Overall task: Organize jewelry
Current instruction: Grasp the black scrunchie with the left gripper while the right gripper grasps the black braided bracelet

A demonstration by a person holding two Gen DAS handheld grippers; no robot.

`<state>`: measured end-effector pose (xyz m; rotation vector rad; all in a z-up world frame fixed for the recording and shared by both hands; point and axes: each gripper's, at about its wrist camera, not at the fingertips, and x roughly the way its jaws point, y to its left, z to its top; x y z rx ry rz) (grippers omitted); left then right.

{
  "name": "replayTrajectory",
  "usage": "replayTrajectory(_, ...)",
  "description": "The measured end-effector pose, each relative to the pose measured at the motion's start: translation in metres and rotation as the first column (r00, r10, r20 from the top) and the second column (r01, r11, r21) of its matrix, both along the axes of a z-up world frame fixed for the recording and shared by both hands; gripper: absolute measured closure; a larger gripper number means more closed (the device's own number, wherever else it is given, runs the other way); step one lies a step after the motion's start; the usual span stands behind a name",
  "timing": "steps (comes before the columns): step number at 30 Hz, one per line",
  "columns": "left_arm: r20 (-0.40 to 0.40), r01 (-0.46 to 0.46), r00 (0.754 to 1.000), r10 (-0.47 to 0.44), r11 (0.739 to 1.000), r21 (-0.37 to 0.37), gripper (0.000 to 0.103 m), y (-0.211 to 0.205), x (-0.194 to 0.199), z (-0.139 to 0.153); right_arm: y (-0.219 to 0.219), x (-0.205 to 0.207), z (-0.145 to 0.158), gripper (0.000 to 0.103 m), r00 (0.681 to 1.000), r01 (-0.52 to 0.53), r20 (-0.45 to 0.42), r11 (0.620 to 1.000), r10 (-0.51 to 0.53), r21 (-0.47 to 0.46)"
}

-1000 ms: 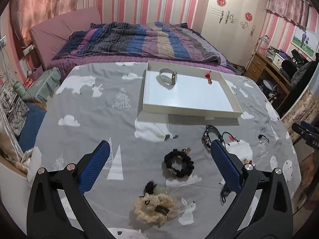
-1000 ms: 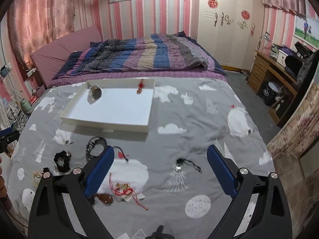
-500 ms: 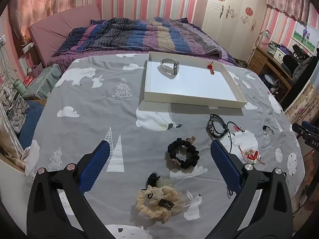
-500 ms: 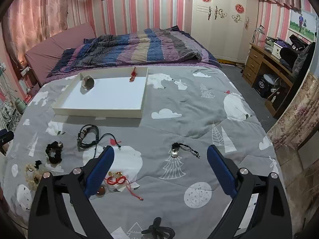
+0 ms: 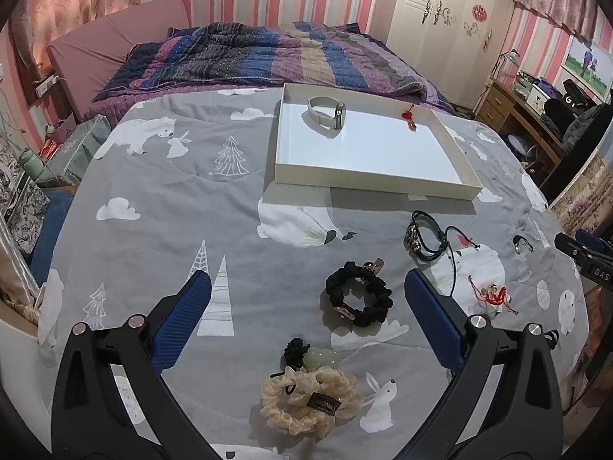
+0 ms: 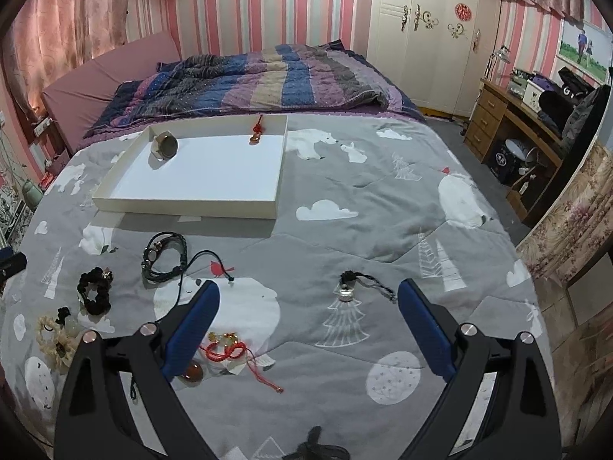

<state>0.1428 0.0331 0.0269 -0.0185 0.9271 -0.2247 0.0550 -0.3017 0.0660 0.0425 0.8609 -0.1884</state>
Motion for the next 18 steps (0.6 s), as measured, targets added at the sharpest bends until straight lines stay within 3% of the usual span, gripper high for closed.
replayTrajectory(13, -0.097, 0.043, 0.994, -0.041, 0.999, 0.016, 0.004, -0.015, 0.023, -0.040, 0.042, 0.052, -0.047, 0.009, 0.992, -0.058, -0.114, 0.998, 0.059, 0.007)
replayTrajectory(18, -0.135, 0.068, 0.989, -0.061, 0.997, 0.044, 0.016, -0.026, 0.029, -0.057, 0.065, 0.072, -0.063, 0.009, 0.983, -0.109, -0.154, 0.994, 0.105, -0.017)
